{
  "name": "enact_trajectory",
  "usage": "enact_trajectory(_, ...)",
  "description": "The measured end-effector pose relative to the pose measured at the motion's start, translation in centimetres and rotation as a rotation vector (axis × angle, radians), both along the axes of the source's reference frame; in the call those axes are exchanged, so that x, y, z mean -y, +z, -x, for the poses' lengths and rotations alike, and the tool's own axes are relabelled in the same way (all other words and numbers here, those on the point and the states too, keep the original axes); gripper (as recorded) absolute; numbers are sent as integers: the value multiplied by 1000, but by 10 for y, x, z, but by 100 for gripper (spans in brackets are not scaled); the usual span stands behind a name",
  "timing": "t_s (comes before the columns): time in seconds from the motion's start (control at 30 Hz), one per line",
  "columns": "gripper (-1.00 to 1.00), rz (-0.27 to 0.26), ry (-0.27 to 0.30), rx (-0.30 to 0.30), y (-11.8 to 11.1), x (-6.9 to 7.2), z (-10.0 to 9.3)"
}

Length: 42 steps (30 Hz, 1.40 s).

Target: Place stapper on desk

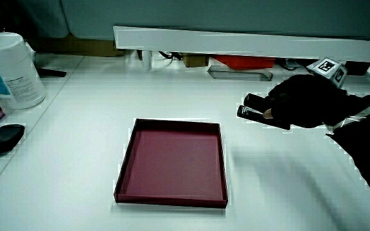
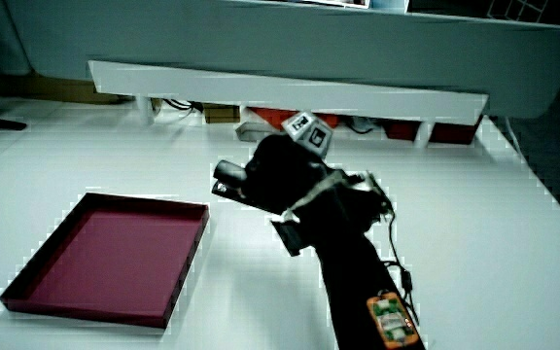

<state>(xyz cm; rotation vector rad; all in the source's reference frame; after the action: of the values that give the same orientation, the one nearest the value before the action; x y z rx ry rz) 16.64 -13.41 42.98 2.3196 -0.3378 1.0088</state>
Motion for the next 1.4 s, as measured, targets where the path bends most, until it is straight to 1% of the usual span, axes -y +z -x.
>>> enact_trajectory(0.03, 0, -65, 34, -65, 0, 0, -3)
enact_trajectory(0.07, 0, -48, 34, -61, 5, 0, -6)
enact_trajectory(0.1, 0, -48, 55, -75, 9, 0, -9)
enact_trajectory(0.13, 0, -41, 63, -78, 13, 0, -12)
enact_trajectory(0.2, 0, -20, 76, -106, 23, 0, -18)
enact_trajectory(0.23, 0, -5, 86, -107, 30, 0, -21)
enact_trajectory(0.27, 0, -2, 91, -111, 34, -1, -23)
enact_trajectory(0.3, 0, 11, 104, -127, 41, -1, -26)
enact_trajectory(0.33, 0, 11, 102, -124, 41, -2, -26)
enact_trajectory(0.37, 0, 17, 103, -147, 48, -2, -28)
enact_trajectory(0.4, 0, 30, 112, -149, 52, -2, -29)
enact_trajectory(0.43, 0, 88, 84, -135, 56, -3, -30)
enact_trajectory(0.47, 0, 42, 112, -150, 57, -4, -30)
enact_trajectory(0.5, 0, 42, 110, -152, 60, -5, -32)
enact_trajectory(0.53, 0, 55, 113, -152, 63, -5, -32)
enact_trajectory(0.57, 0, 124, 99, -137, 68, -5, -35)
enact_trajectory(0.6, 0, 63, 126, -162, 69, -6, -36)
enact_trajectory(0.63, 0, 62, 124, -161, 70, -7, -36)
enact_trajectory(0.67, 0, 133, 107, -147, 76, -7, -37)
enact_trajectory(0.7, 0, 71, 131, -183, 77, -8, -37)
enact_trajectory(0.73, 0, 77, 118, -181, 78, -9, -36)
enact_trajectory(0.77, 0, 74, 138, -162, 81, -9, -38)
enact_trajectory(0.87, 0, 76, 141, -167, 80, -9, -39)
enact_trajectory(0.93, 0, 83, 140, -169, 80, -9, -39)
enact_trajectory(0.97, 0, 149, 114, -141, 83, -9, -40)
enact_trajectory(1.0, -6, 74, 145, -172, 80, -10, -40)
enact_trajectory(1.03, -11, 82, 138, -162, 81, -10, -40)
enact_trajectory(1.07, -17, 80, 140, -169, 85, -10, -42)
enact_trajectory(1.17, -33, 87, 141, -171, 82, -12, -40)
enact_trajectory(1.23, -44, 108, 134, -173, 86, -13, -42)
enact_trajectory(1.27, -50, 112, 125, -154, 80, -15, -41)
enact_trajectory(1.3, -56, 121, 124, -166, 82, -15, -43)
enact_trajectory(1.33, -61, 121, 114, -155, 75, -17, -41)
enact_trajectory(1.4, -72, 104, 76, -161, 57, -21, -33)
